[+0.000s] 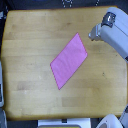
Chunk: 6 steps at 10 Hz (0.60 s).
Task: Folding a cloth
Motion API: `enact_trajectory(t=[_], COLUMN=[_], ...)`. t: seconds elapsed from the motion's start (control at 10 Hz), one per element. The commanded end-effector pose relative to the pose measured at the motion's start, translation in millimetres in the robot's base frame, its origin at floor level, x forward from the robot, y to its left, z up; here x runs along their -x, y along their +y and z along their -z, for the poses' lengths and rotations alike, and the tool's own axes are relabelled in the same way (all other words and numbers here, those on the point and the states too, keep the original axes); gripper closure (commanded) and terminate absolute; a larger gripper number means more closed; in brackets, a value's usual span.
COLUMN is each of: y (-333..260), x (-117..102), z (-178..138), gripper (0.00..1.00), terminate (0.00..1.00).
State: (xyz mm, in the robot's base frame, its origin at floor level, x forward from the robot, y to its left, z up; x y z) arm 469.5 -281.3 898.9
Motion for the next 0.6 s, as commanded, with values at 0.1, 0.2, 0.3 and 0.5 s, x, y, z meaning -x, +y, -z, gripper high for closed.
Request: enact_trajectory(t=[0.1, 0.2, 0.3, 0.5], y=[7.3, 13.1, 20.5, 36.9], x=[-5.2, -16.2, -21.7, -25.5], z=[2.7, 10.1, 21.3, 40.0], gripper=[0.00, 0.00, 0.00, 0.00], terminate=[0.00, 0.00, 0.00, 0.00])
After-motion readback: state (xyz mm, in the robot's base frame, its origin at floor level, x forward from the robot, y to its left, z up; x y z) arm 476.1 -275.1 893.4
